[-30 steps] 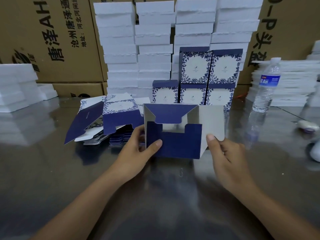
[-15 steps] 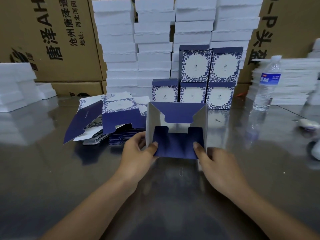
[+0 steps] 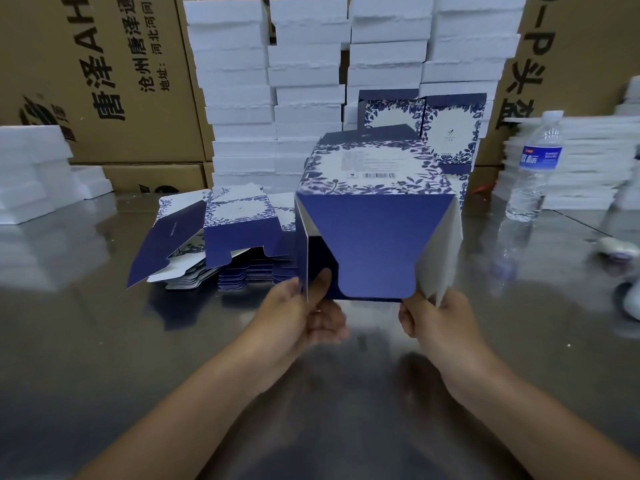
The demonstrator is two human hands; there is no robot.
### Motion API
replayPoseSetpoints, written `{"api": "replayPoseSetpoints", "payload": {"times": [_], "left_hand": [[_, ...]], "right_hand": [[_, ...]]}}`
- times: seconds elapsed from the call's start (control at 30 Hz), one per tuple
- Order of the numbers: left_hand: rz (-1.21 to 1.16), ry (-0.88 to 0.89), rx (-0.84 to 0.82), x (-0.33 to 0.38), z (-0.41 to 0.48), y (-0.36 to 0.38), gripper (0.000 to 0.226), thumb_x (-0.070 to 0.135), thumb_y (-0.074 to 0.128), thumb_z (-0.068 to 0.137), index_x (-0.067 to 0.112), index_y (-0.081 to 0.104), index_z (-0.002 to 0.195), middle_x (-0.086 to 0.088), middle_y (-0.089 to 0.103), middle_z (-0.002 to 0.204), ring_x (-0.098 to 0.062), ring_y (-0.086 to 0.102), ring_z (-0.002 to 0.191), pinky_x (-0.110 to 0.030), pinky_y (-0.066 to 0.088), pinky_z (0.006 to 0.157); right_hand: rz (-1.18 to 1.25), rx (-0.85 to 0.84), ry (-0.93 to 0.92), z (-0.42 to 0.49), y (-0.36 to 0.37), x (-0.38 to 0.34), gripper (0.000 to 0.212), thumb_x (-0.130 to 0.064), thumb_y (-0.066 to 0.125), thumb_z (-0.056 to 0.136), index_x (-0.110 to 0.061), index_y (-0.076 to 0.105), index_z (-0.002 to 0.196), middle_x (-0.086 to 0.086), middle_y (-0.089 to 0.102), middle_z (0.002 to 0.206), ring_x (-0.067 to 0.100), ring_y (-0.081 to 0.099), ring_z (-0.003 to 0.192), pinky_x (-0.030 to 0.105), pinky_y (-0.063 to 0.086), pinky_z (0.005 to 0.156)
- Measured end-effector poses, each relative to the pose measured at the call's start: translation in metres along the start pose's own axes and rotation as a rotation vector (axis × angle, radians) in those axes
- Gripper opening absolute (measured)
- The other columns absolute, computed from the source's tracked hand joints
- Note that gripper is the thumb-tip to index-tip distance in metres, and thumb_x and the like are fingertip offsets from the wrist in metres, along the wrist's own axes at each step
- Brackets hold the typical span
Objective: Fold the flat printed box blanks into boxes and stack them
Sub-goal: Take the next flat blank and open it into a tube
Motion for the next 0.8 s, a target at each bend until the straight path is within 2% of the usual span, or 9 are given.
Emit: {"api": "replayPoseSetpoints", "payload": {"times": [0.07, 0.1, 0.2, 0.37, 0.43, 0.53, 0.6, 0.7, 0.8], "left_hand": [[0.028, 0.007, -0.017, -0.003, -0.002, 0.002, 0.045, 0.016, 0.045, 0.099, 0.015, 0.060, 0.056, -0.001, 0.051, 0.044, -0.013, 0.056, 0.042, -0.019, 0.047, 0.047], [0.022, 0.023, -0.014, -0.004, -0.002, 0.002, 0.051, 0.016, 0.045, 0.099, 0.018, 0.060, 0.050, -0.001, 0.050, 0.042, -0.012, 0.054, 0.042, -0.019, 0.047, 0.048], [-0.051, 0.050, -0.021, -0.004, -0.003, 0.005, 0.043, 0.013, 0.047, 0.098, 0.017, 0.063, 0.059, 0.000, 0.046, 0.041, -0.013, 0.054, 0.041, -0.020, 0.048, 0.049], [-0.020, 0.076, -0.066, 0.000, -0.005, 0.013, 0.056, 0.006, 0.044, 0.095, 0.023, 0.066, 0.047, 0.001, 0.042, 0.038, -0.010, 0.052, 0.038, -0.018, 0.047, 0.048], [-0.054, 0.065, -0.069, 0.000, -0.005, 0.014, 0.051, 0.005, 0.048, 0.093, 0.021, 0.067, 0.048, -0.001, 0.046, 0.039, -0.012, 0.054, 0.040, -0.019, 0.048, 0.048], [-0.125, 0.073, -0.113, 0.001, -0.007, 0.019, 0.029, 0.019, 0.060, 0.081, 0.022, 0.069, 0.054, -0.003, 0.052, 0.046, -0.014, 0.057, 0.045, -0.022, 0.050, 0.051], [-0.128, 0.095, -0.109, -0.001, -0.007, 0.018, 0.032, 0.017, 0.060, 0.081, 0.020, 0.066, 0.050, -0.003, 0.052, 0.045, -0.014, 0.057, 0.045, -0.022, 0.049, 0.052], [-0.108, 0.108, -0.100, -0.003, -0.007, 0.019, 0.042, 0.010, 0.057, 0.087, 0.020, 0.063, 0.048, -0.002, 0.051, 0.044, -0.013, 0.057, 0.045, -0.021, 0.048, 0.051], [-0.092, 0.103, -0.107, -0.001, -0.007, 0.019, 0.034, 0.019, 0.061, 0.081, 0.020, 0.064, 0.047, -0.002, 0.051, 0.045, -0.013, 0.057, 0.046, -0.021, 0.049, 0.052]], "right_hand": [[0.026, -0.002, 0.024, 0.000, 0.000, 0.000, 0.058, -0.021, 0.050, 0.095, -0.021, 0.036, 0.039, -0.005, 0.029, 0.040, 0.007, 0.023, 0.036, 0.013, 0.021, 0.036], [0.047, -0.014, 0.035, 0.000, 0.001, 0.000, 0.061, -0.024, 0.050, 0.095, -0.020, 0.038, 0.035, -0.006, 0.030, 0.040, 0.007, 0.023, 0.036, 0.015, 0.022, 0.038], [0.089, -0.096, 0.091, -0.004, 0.009, 0.001, 0.060, -0.029, 0.045, 0.096, -0.021, 0.041, 0.037, -0.004, 0.034, 0.039, 0.009, 0.030, 0.038, 0.014, 0.027, 0.040], [0.150, -0.147, 0.158, -0.005, 0.011, 0.004, 0.041, -0.012, 0.043, 0.097, -0.013, 0.033, 0.058, -0.011, 0.032, 0.038, 0.002, 0.030, 0.033, 0.014, 0.028, 0.038], [0.157, -0.152, 0.154, -0.004, 0.011, 0.004, 0.042, -0.015, 0.045, 0.097, -0.014, 0.033, 0.057, -0.008, 0.031, 0.041, 0.005, 0.028, 0.036, 0.019, 0.027, 0.042], [0.199, -0.155, 0.175, -0.006, 0.013, 0.004, 0.045, -0.027, 0.051, 0.095, -0.017, 0.038, 0.054, -0.003, 0.033, 0.045, 0.009, 0.028, 0.037, 0.026, 0.025, 0.049], [0.226, -0.189, 0.197, -0.009, 0.018, 0.004, 0.047, -0.034, 0.053, 0.093, -0.016, 0.041, 0.051, -0.002, 0.035, 0.043, 0.010, 0.031, 0.038, 0.026, 0.027, 0.049], [0.263, -0.266, 0.225, -0.014, 0.026, 0.006, 0.050, -0.032, 0.053, 0.092, -0.018, 0.049, 0.044, 0.001, 0.040, 0.041, 0.011, 0.038, 0.038, 0.022, 0.036, 0.048], [0.240, -0.295, 0.238, -0.016, 0.028, 0.006, 0.052, -0.029, 0.050, 0.094, -0.017, 0.050, 0.044, 0.002, 0.040, 0.040, 0.010, 0.040, 0.038, 0.023, 0.039, 0.052]]}}
Point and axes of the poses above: each hand's wrist, its own z-axis towards the middle knuckle, its own y-axis out of the palm, x = y × z, the point moved 6 cm from there along z, towards the middle knuckle
